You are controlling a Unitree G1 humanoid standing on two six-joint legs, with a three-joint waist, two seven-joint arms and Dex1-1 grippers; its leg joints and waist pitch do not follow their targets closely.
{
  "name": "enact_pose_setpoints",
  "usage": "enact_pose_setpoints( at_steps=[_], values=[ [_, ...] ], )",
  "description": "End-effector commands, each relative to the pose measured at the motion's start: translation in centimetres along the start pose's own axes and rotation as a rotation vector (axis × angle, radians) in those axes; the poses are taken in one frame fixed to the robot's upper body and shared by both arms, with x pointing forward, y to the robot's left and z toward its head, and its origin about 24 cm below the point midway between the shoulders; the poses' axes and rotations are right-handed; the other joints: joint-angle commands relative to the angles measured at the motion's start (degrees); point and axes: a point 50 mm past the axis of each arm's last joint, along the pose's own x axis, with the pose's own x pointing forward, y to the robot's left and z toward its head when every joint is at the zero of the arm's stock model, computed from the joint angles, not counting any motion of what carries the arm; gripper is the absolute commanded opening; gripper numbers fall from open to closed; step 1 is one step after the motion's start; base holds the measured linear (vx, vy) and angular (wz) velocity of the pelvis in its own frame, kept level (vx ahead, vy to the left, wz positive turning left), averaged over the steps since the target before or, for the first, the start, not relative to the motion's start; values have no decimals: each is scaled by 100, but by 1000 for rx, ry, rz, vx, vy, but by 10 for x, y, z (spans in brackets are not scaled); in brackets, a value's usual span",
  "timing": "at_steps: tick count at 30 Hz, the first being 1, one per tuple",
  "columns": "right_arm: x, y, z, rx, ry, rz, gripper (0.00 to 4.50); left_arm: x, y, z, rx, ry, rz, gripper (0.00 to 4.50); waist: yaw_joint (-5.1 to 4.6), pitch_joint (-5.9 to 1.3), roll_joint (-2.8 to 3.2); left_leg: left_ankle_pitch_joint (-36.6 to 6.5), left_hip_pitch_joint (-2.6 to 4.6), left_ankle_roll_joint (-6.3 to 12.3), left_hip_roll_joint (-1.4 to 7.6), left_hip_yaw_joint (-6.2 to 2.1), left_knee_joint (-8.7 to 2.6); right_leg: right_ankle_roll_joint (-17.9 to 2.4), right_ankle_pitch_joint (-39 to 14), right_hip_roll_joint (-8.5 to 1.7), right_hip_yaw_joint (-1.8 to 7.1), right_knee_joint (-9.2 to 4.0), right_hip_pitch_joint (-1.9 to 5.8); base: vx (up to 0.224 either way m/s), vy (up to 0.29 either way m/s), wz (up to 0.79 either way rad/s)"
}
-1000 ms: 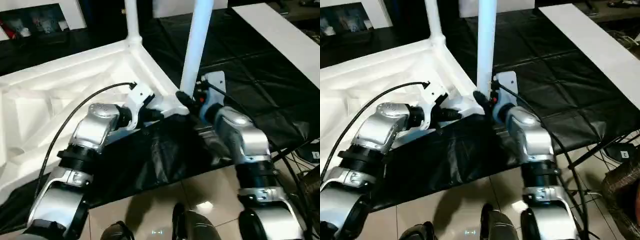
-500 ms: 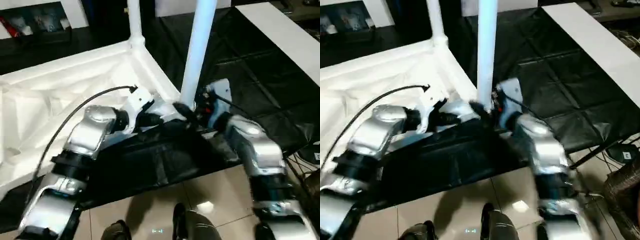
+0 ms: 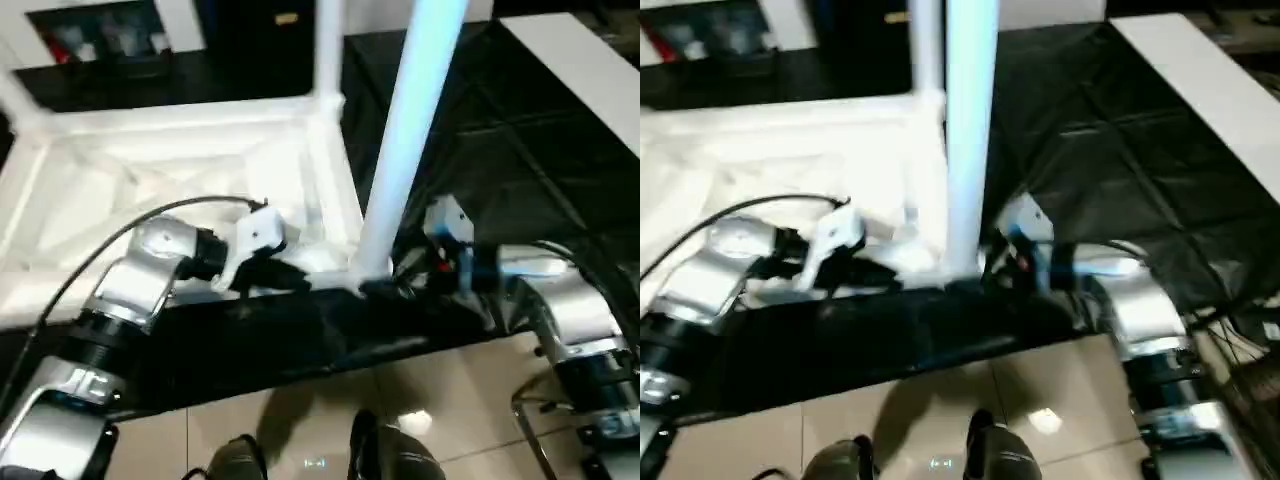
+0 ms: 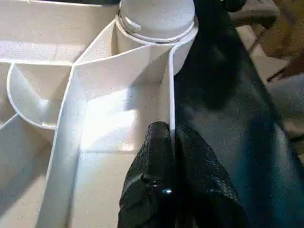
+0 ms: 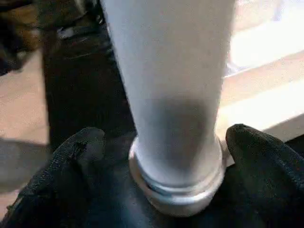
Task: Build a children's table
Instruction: Rotate leg to tighten
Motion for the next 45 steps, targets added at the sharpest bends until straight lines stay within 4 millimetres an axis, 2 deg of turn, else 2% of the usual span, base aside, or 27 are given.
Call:
enact_pose_setpoints(
  at_steps=[1,3,4,9,11,14,17,19,31,32,33,35,36,38,39,40,41,42,43,44,45],
  values=[
    [-1,2,4,-16,-14,81,443,4,-7,3,42,4,-116,0,-20,-507,-47,-227,-25,1036,105,65,-278,-872,-1897,-314,404,-223,519,0,0,0],
    [-3,2,6,-23,-12,139,417,2,-8,3,54,13,-152,0,0,-507,-43,-257,-40,1048,99,61,-272,-872,-1950,-318,395,-211,527,0,0,0],
    [-2,2,7,-27,-13,160,417,1,-9,3,59,19,-167,0,-1,-503,-62,-288,-42,1011,94,68,-273,-834,-2040,-317,399,-230,522,0,0,0],
    [3,1,8,-34,-12,249,370,2,-11,4,90,31,-224,0,21,-510,-67,-349,-40,902,92,63,-269,-748,-2288,-326,397,-241,516,0,0,0],
    [4,1,8,-32,-13,257,365,3,-12,4,93,31,-227,0,36,-511,-69,-353,-42,878,89,66,-267,-730,-2321,-324,401,-243,517,0,0,0],
    [5,1,9,-28,-19,277,328,3,-11,4,96,33,-226,0,59,-524,-78,-313,-38,866,89,67,-264,-714,-2303,-318,402,-240,518,0,0,0],
    [7,2,10,-20,-25,312,318,3,-11,3,97,35,-225,0,70,-526,-75,-280,-47,888,82,70,-259,-701,-2272,-311,398,-235,522,0,0,0],
    [7,2,10,-18,-25,328,284,3,-11,2,96,36,-227,0,68,-528,-88,-248,-54,896,81,69,-258,-702,-2238,-305,396,-227,524,0,0,0],
    [5,7,8,15,-33,379,208,3,-11,0,76,17,-208,0,84,-513,-99,-241,-50,886,72,71,-259,-624,-2376,-304,394,-246,518,0,0,0],
    [6,9,8,36,-54,381,206,4,-11,1,61,-1,-191,0,90,-513,-73,-233,-45,881,75,68,-258,-637,-2357,-301,392,-241,516,0,0,0],
    [7,11,8,53,-68,378,202,4,-11,2,50,-13,-178,0,91,-516,-87,-212,-48,889,79,72,-257,-649,-2295,-294,396,-238,518,0,0,0],
    [10,13,9,101,-89,346,201,5,-9,4,28,-29,-136,0,125,-518,-36,-164,-42,883,91,61,-256,-701,-2176,-298,396,-220,517,0,0,0],
    [12,14,9,120,-92,330,201,6,-8,5,23,-32,-119,0,115,-514,-57,-177,-51,862,94,59,-263,-696,-2174,-288,389,-234,523,0,0,0],
    [20,15,10,149,-103,267,201,8,-4,9,-16,-42,-45,0,117,-495,-44,-285,-42,759,72,63,-269,-628,-2375,-292,378,-274,520,0,0,0],
    [27,16,11,158,-106,217,201,11,0,13,-46,-69,14,0,98,-464,-42,-426,-36,642,48,71,-280,-505,-2663,-283,366,-331,522,0,0,0],
    [34,17,11,170,-108,174,201,13,3,16,-72,-91,58,0,96,-466,-50,-475,-28,587,28,68,-275,-447,-2803,-290,354,-349,520,0,0,0],
    [42,17,13,188,-118,128,201,15,5,20,-97,-111,88,0,85,-456,-55,-564,-12,492,-17,69,-277,-281,-3115,-285,328,-412,517,0,0,0],
    [53,16,17,227,-143,64,201,19,7,25,-132,-136,125,0,54,-445,-71,-589,-41,467,-33,63,-281,-215,-3193,-280,318,-417,541,0,0,0],
    [60,16,19,256,-159,27,201,22,8,28,-152,-149,144,0,-3,-427,-47,-590,-54,375,-36,50,-284,-154,-3238,-269,305,-431,534,0,0,0],
    [71,15,24,308,-187,-20,201,26,10,31,-177,-162,175,0,-117,-441,-45,-669,-107,310,-71,14,-265,23,-3353,-273,236,-473,577,0,0,0],
    [75,15,26,328,-196,-34,201,27,10,32,-183,-165,186,0,-156,-445,-44,-678,-82,327,-88,22,-260,67,-3344,-255,233,-492,559,0,0,0]
  ],
)
